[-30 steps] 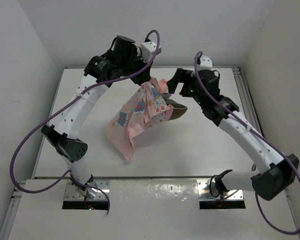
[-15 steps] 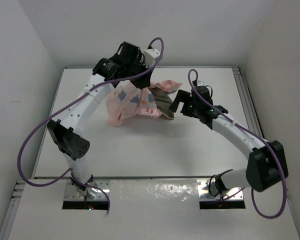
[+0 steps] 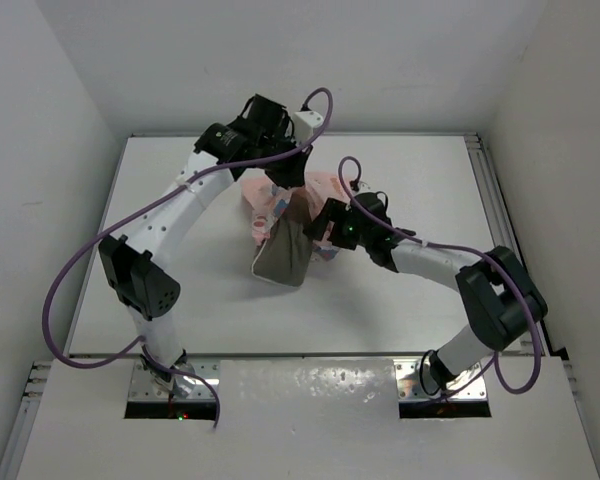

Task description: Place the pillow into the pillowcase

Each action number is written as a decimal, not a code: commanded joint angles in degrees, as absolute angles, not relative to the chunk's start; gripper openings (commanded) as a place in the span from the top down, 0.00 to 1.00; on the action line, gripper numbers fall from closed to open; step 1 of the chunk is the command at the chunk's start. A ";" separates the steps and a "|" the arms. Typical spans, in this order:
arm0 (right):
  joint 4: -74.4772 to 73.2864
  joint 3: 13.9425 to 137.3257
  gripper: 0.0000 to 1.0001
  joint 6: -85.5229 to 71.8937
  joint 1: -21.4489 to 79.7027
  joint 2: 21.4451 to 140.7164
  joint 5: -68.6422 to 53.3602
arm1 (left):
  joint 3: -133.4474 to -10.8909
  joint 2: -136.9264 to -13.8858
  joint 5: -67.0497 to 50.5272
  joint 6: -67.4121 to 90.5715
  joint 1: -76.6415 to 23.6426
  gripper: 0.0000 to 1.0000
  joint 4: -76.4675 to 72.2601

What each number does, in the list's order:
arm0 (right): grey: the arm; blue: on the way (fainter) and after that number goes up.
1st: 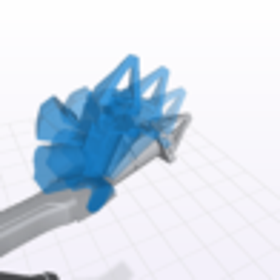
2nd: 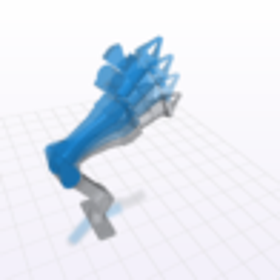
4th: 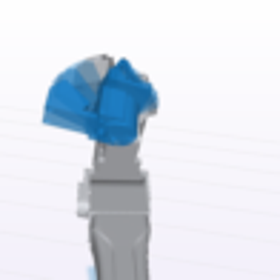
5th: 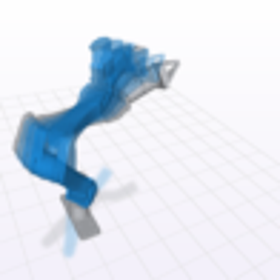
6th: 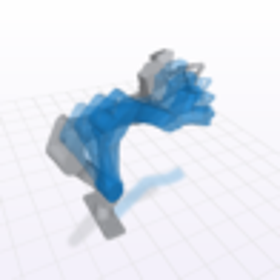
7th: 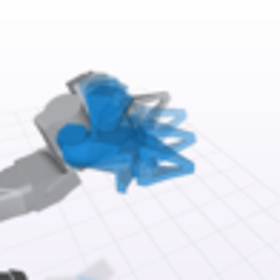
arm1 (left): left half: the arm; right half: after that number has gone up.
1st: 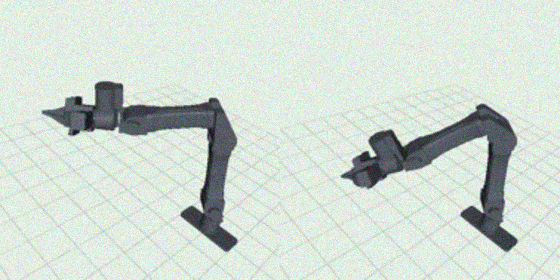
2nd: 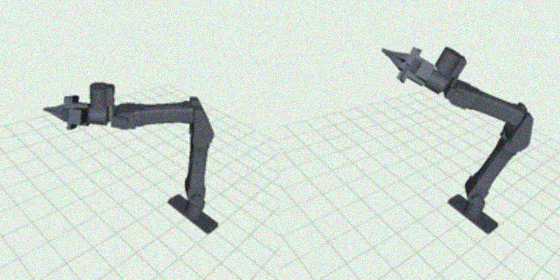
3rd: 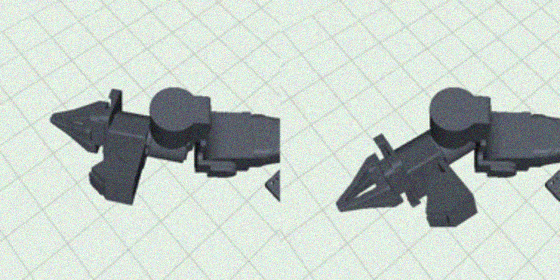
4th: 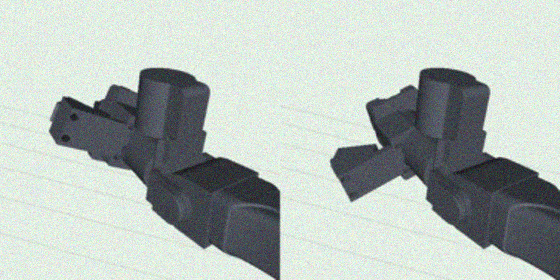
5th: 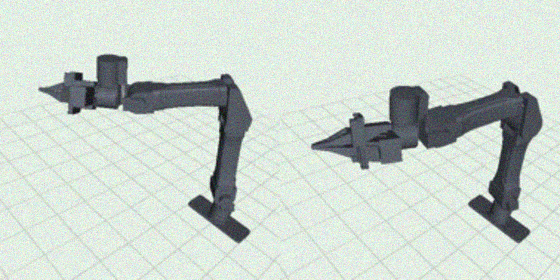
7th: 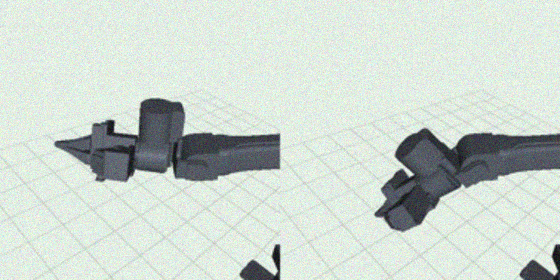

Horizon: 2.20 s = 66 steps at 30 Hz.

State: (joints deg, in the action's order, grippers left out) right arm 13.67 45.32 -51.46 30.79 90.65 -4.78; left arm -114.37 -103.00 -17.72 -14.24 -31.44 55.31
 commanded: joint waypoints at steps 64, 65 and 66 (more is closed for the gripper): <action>13.45 46.76 1.00 -53.26 30.32 80.42 -4.22 | -48.25 -95.18 -12.41 -26.11 -31.91 0.76 19.60; 13.27 46.58 1.00 -53.17 30.24 80.42 -4.22 | -48.34 -95.19 -11.87 -25.49 -31.90 0.93 18.73; 13.18 46.50 1.00 -53.17 30.32 80.33 -4.22 | -48.77 -95.10 -11.52 -25.23 -31.82 1.00 18.55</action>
